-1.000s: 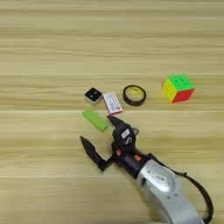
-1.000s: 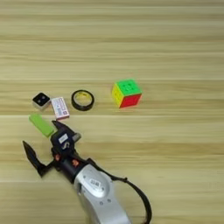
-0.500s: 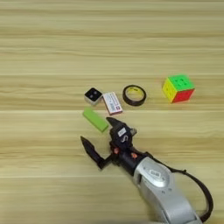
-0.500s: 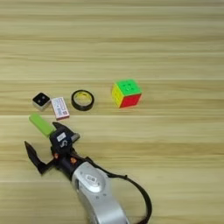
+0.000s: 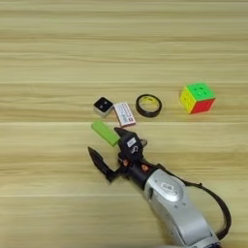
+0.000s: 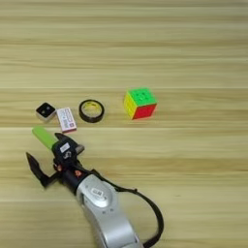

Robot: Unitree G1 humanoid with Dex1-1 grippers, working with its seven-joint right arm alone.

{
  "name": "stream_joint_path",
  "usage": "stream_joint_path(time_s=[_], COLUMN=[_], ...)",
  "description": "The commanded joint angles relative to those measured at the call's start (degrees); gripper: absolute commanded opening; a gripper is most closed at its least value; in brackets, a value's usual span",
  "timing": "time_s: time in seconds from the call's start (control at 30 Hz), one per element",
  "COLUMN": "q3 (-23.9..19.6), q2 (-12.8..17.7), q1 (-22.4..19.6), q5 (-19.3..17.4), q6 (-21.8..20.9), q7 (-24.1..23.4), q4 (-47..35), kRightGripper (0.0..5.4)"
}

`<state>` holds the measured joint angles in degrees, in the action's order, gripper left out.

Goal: Move the objects on the table

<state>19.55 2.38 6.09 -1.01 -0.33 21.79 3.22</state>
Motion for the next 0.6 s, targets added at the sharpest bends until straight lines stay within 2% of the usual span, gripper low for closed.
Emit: stream_joint_path(time_s=[0.03, 0.6], q3=[-0.4, 0.0], q2=[-0.6, -0.8], q1=[-1.5, -1.5], q5=[-0.2, 0.0], q6=[0.7, 0.5], q7=[-0.5, -0.3], q4=[-0.7, -0.2], kRightGripper=[4.35, 2.25])
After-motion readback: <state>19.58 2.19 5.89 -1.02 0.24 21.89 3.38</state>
